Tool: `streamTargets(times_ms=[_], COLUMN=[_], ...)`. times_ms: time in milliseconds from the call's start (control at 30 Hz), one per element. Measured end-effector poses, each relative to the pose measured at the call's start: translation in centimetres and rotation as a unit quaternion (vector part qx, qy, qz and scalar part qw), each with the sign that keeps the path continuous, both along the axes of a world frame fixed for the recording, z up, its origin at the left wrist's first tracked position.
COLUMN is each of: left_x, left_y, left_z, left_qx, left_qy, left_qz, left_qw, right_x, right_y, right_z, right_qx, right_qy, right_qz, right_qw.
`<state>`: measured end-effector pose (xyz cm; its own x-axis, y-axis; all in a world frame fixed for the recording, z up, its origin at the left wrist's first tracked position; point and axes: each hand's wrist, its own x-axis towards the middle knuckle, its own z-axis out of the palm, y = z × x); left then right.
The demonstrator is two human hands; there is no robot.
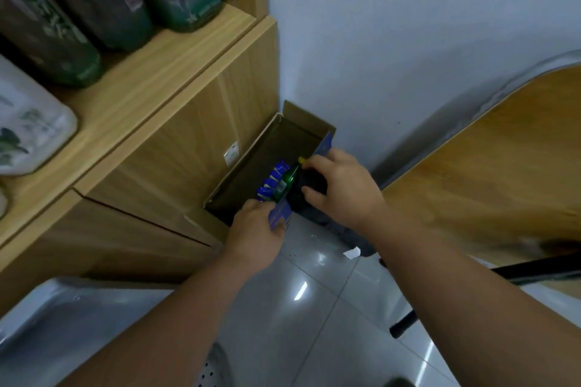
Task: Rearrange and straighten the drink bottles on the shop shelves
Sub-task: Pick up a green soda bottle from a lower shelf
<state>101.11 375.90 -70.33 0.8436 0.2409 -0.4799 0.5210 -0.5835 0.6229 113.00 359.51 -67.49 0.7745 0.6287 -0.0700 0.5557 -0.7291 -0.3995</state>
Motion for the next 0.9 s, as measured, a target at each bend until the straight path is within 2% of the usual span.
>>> streamTargets(times_ms=[100,167,267,400,467,667,900], left_x=[-0.6,-1.0,-1.3,-0.3,0.8,7.4,15.1], left_y=[-1.0,-0.7,0.5,2.5,3.5,4.1,3.3], left_z=[0.3,-0.1,-1.4,-2.9,-3.4,-6.3,-13.1], left_qx=[-0.016,-0.037,-0.08,-0.143,-0.161,-0.117,-0.026], left_qy=[-0.017,-0.032,-0.046,-0.027,-0.008,-0.048,0.081], left_qz=[-0.012,-0.008,-0.002,-0.025,-0.024,0.083,-0.026], left_qw=[1.0,0.999,0.996,0.989,0.987,0.988,0.996], right_x=[-1.1,-1.0,0.5,3.3,3.8,2.2,0.6], right_y=[-0.6,-0.5,0.0,0.5,0.8,-0.5,-2.3], right_z=[0.0,-0.3,-0.6,-1.0,-1.2,-1.6,-2.0], right_qx=[-0.029,-0.064,-0.075,-0.091,-0.095,-0.056,0.0], right_qy=[-0.028,-0.016,0.06,0.161,0.171,0.174,0.218], right_qz=[0.006,0.04,0.1,0.103,0.098,0.087,0.021], right_qw=[0.999,0.997,0.99,0.977,0.976,0.979,0.976])
